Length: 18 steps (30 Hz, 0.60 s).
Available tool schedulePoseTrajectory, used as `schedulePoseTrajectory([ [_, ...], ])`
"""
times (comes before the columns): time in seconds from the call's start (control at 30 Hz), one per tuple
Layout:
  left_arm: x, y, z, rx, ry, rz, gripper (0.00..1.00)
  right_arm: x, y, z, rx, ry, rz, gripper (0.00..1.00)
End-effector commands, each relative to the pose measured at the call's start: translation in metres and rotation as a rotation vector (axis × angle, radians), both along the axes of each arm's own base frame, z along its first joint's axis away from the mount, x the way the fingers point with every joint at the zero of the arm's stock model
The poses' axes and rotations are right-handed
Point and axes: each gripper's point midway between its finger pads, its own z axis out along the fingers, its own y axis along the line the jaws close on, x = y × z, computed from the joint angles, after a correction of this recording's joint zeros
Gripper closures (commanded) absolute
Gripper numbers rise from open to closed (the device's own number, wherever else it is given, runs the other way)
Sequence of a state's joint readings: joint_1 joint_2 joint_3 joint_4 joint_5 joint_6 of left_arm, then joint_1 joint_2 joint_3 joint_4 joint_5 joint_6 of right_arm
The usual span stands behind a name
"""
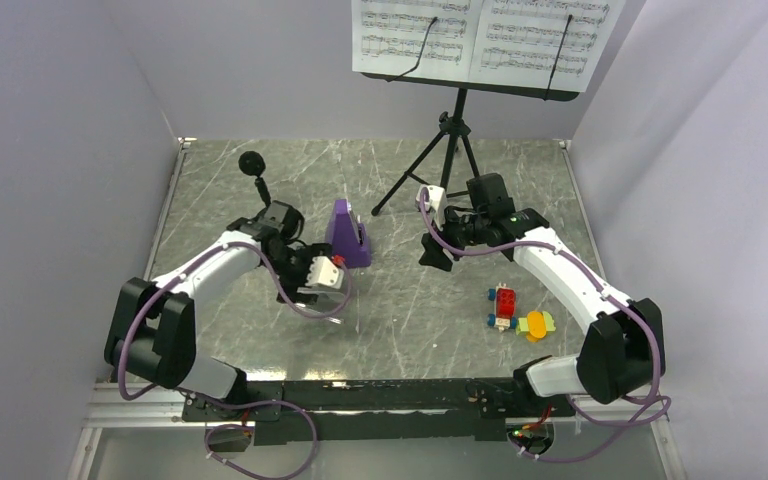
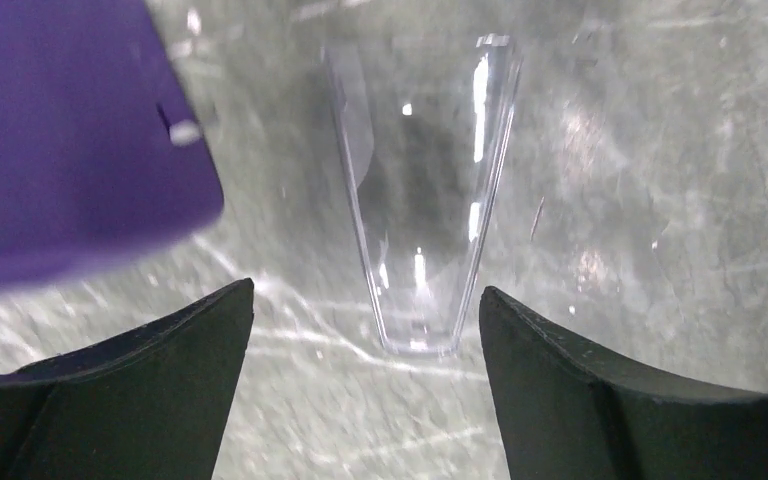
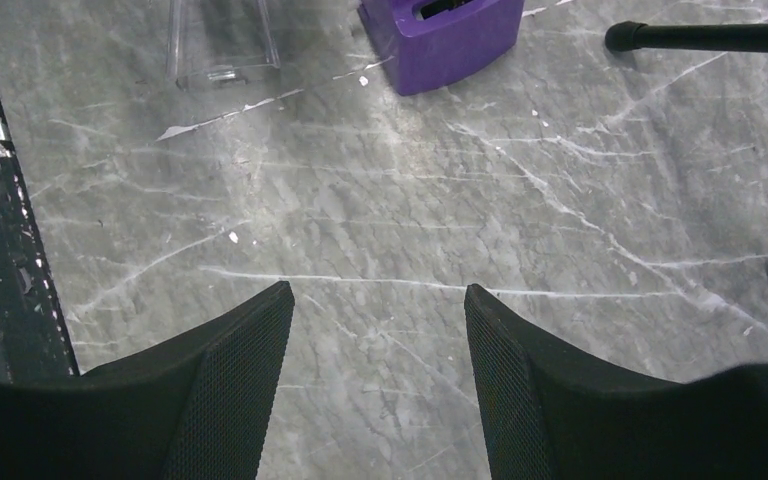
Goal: Pack up the instrument practice props
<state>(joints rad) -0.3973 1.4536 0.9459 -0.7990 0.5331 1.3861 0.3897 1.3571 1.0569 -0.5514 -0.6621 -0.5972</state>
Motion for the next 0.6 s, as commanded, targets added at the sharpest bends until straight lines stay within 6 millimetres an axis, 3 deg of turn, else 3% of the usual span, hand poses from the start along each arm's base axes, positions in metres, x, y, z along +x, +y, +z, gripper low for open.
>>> schedulePoseTrajectory([
  [0.0,0.000,0.034,-0.001,0.046,0.060,0.139,0.13,0.003,0.005,0.009,0.031,-0.028,0.009,0.34],
  [0.13,0.003,0.046,-0.014,0.057,0.081,0.188,0.14,0.007,0.007,0.010,0.029,-0.023,0.018,0.34],
  [0.33,-0.004,0.043,-0.029,0.037,0.135,0.188,0.17,0.010,0.008,0.010,0.023,-0.022,0.020,0.34],
  [0.57,-0.006,0.038,-0.045,0.051,0.164,0.182,0.33,0.008,0.006,0.008,0.017,-0.024,0.017,0.34],
])
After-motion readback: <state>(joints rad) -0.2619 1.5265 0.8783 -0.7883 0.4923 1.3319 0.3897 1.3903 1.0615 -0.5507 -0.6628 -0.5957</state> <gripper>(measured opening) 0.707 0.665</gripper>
